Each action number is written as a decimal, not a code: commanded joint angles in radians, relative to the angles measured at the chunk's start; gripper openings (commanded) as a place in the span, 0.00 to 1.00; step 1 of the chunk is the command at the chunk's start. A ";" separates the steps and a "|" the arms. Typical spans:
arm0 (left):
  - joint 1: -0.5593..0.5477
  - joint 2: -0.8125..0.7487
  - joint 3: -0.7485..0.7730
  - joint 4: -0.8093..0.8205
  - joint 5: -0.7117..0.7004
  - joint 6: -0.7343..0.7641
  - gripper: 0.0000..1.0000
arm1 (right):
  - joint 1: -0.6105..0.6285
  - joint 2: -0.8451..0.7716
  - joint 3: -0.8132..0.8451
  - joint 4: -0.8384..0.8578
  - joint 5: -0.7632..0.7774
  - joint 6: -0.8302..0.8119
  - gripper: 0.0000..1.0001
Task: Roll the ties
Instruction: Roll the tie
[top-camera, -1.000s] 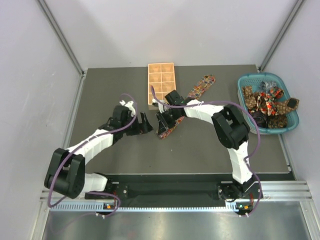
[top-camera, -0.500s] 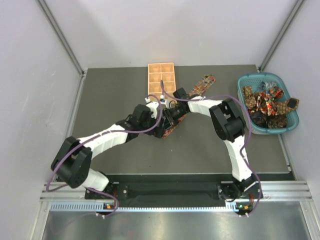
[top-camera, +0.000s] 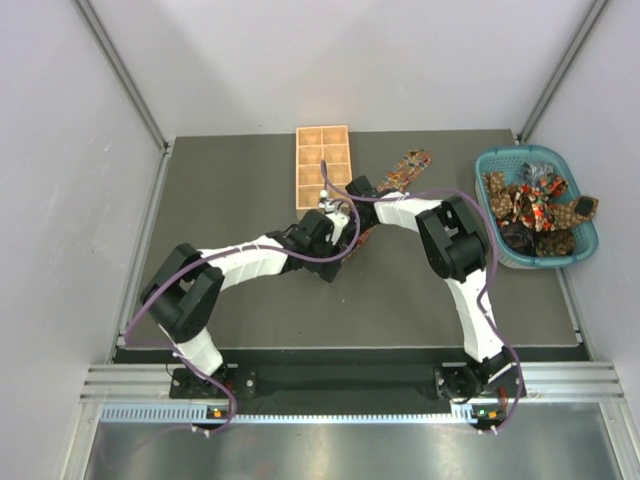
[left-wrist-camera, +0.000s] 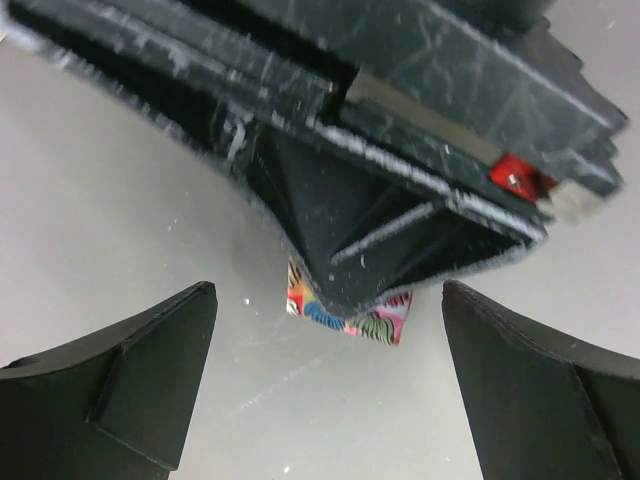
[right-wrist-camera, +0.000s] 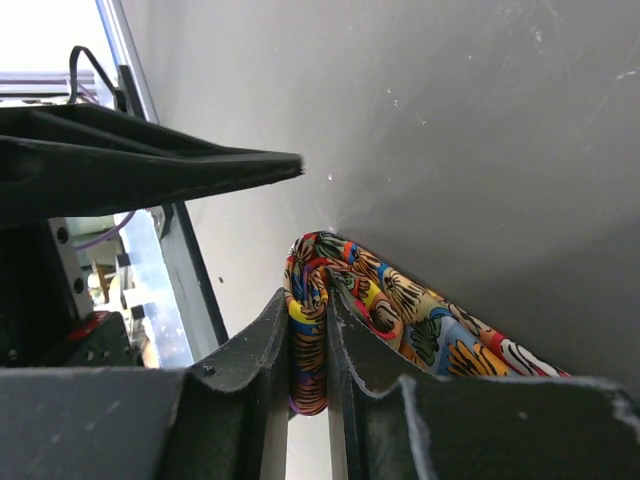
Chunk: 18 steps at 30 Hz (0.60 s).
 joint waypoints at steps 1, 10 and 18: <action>-0.004 0.029 0.061 -0.035 0.027 0.050 0.99 | -0.021 0.012 0.016 0.037 0.033 -0.042 0.02; -0.002 0.105 0.108 -0.030 0.075 0.111 0.94 | -0.025 0.013 -0.003 0.044 0.037 -0.038 0.03; -0.005 0.161 0.127 -0.043 0.156 0.125 0.72 | -0.029 0.001 -0.040 0.063 0.043 -0.025 0.06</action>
